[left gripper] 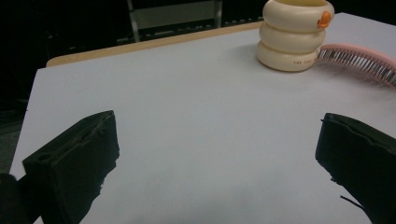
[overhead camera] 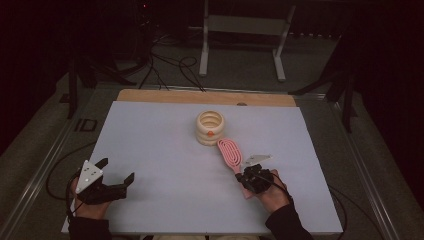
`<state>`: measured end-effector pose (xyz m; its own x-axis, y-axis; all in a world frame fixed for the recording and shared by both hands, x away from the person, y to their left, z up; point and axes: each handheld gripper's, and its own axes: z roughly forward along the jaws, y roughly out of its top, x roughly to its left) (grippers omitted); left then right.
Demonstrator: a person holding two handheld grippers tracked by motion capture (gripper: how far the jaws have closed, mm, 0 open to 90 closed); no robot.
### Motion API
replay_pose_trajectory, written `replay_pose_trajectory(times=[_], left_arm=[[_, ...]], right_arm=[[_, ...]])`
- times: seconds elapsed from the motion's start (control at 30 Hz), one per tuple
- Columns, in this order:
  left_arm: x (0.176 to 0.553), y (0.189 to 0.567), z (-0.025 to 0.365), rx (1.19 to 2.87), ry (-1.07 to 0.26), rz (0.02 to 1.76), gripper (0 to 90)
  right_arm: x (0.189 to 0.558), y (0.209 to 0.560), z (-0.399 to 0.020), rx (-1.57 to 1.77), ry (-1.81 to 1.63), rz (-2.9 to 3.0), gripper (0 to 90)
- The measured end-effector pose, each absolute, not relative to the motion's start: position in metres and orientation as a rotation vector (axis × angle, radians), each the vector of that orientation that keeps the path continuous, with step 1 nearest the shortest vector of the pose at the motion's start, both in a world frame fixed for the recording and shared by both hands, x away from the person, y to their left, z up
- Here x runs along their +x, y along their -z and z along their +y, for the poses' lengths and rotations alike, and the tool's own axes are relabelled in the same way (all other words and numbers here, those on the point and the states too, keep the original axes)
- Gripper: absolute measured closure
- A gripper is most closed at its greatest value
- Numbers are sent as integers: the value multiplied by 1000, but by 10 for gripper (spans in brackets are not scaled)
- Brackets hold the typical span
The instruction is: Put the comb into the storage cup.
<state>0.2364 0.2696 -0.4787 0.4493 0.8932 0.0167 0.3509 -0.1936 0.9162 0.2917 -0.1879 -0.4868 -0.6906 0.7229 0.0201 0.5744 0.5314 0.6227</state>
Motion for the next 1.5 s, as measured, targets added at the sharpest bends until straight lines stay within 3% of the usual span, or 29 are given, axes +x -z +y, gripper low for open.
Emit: replay_pose_trajectory(times=[0.17,0.3,0.4,0.53,0.73,0.93,1.0,1.03,1.07,1.13,1.5], left_arm=[[236,479,270,1754,-721,1072,5],[236,478,270,1747,-724,1074,5],[236,478,270,1746,-723,1074,5],[236,477,271,1745,-729,1074,5],[235,475,274,1729,-732,1077,4],[235,474,275,1715,-736,1077,4],[235,474,275,1715,-736,1077,4],[235,474,275,1714,-734,1072,4],[235,474,275,1714,-733,1071,4],[235,474,275,1714,-731,1069,4],[234,474,274,1710,-732,1064,3]], right_arm=[[291,485,-195,1101,-936,2511,890],[283,475,-211,1033,-1122,2427,792],[282,472,-214,1023,-1149,2404,775],[276,457,-240,1020,-1266,2246,628],[270,451,-261,1014,-1328,2144,567],[256,452,-290,1015,-1411,1969,359],[255,453,-292,1018,-1422,1949,359],[255,453,-292,1018,-1422,1949,321],[251,458,-295,1047,-1426,1902,212],[251,460,-296,1058,-1415,1900,165],[253,461,-296,1138,-1404,1907,129]])
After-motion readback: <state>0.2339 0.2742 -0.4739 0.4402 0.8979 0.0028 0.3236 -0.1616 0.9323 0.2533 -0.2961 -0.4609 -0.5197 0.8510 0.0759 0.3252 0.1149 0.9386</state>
